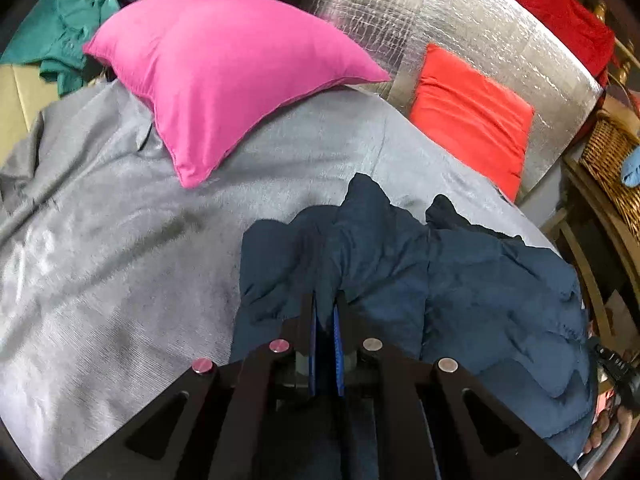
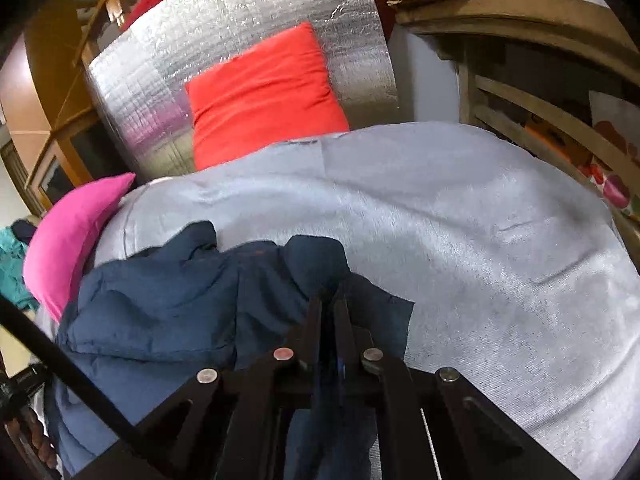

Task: Fold large clothes
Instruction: 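Hold the fold with both tools and press it down onto the jacket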

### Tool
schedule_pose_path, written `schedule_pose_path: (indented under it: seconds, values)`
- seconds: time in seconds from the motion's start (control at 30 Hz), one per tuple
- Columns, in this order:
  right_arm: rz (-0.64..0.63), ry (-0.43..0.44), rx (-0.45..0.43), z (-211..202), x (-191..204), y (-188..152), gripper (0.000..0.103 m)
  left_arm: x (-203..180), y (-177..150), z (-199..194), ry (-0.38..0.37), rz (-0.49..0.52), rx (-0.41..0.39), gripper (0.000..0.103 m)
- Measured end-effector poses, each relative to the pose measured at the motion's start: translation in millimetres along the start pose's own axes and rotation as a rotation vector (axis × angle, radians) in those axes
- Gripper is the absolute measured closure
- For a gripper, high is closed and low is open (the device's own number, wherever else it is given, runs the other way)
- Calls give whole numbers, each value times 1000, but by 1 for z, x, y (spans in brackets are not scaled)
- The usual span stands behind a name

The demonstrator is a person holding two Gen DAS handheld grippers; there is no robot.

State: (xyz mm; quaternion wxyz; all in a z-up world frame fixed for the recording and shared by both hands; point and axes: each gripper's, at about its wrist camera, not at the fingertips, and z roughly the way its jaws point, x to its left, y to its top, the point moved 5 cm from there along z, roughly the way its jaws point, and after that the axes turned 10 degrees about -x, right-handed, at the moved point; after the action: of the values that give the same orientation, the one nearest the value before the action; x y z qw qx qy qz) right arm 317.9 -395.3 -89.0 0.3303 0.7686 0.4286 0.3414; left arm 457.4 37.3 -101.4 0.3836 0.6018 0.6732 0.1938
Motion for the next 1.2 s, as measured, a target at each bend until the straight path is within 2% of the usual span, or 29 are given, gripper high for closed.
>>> schedule_pose_path:
  seconds: [0.07,0.13,0.2,0.23,0.27,0.33,0.4,0.43,0.5,0.57,0.67,0.7,0.73,0.77,0.8,0.87,0.9,1.0,1.03,1.07,1.1,1.13,1.2]
  values:
    - [-4,-1,-8,0,-2,2,97,0,2,2,1,-19,21,94]
    - [29,3,40,9,-7,-6,97,7,-2,8,14,-63,40,88]
    - [83,8,66,15,-16,-14,97,10,-3,7,53,-46,19,64]
    - [101,17,70,14,-18,-15,96,13,-1,6,75,-44,15,43]
    - [119,25,69,10,-21,-15,93,16,1,1,80,-53,-1,37]
    - [139,40,65,3,-23,-14,91,20,4,-8,53,-64,-34,37]
    - [154,67,70,-7,-22,-14,88,21,2,-10,71,-49,-21,38]
    - [152,75,76,-9,-21,-15,83,18,1,-7,70,-45,-11,38]
    - [140,89,82,-11,-20,-18,82,14,-5,-3,53,-42,5,44]
    - [151,101,99,-8,-20,-21,76,8,-11,1,43,-13,18,63]
    - [173,124,126,1,-21,-25,75,-3,-10,-1,32,25,7,86]
    - [187,131,112,0,-23,-24,77,-4,-8,-3,35,31,1,90]
    - [194,138,97,-3,-23,-19,85,-3,-6,-6,27,20,-8,93]
    - [186,136,82,-4,-22,-15,93,0,-3,-7,16,-4,-11,94]
    - [155,113,56,-4,-19,-9,94,4,-3,-5,7,-25,-5,94]
    - [96,78,55,5,-15,-10,95,14,-8,6,2,-56,28,94]
    - [103,84,63,7,-15,-12,95,18,-12,11,4,-75,46,94]
    - [104,135,31,-7,-12,-6,91,18,-10,10,2,-94,32,94]
    - [110,149,11,-13,-13,-1,87,17,-9,9,6,-91,33,93]
    - [140,172,-11,-23,-14,5,69,16,-9,10,11,-91,41,92]
    - [165,179,-22,-28,-15,7,56,16,-10,11,13,-91,47,91]
    - [174,182,-20,-29,-13,7,36,17,-9,11,12,-93,47,90]
    - [152,173,30,-21,-8,0,37,18,-9,12,6,-98,51,90]
